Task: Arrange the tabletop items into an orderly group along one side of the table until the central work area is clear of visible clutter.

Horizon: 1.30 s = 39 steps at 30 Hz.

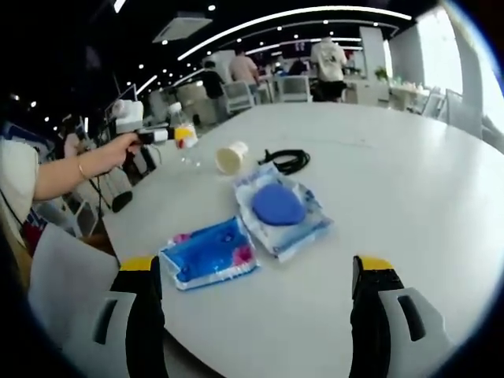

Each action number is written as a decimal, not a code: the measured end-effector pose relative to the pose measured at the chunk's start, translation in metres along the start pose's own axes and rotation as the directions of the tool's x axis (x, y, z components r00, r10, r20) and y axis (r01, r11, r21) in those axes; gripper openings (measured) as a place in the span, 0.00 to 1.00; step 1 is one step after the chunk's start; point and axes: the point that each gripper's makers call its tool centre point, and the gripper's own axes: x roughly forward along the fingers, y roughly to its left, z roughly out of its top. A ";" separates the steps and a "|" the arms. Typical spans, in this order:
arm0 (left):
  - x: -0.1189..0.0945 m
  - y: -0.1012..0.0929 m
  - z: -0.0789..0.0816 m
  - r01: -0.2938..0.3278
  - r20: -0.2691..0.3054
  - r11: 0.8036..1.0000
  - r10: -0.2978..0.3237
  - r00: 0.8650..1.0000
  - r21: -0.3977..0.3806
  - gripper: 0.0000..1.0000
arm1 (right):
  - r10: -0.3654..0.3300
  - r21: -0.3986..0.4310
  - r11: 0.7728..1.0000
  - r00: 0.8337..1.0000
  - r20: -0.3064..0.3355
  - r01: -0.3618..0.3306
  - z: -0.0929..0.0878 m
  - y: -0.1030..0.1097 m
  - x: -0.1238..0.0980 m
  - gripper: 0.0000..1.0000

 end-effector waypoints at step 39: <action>0.053 0.032 -0.017 0.056 -0.046 0.998 -0.055 0.997 0.020 0.38 | -0.025 -0.024 0.999 0.995 -0.101 0.023 -0.020 -0.006 0.008 1.00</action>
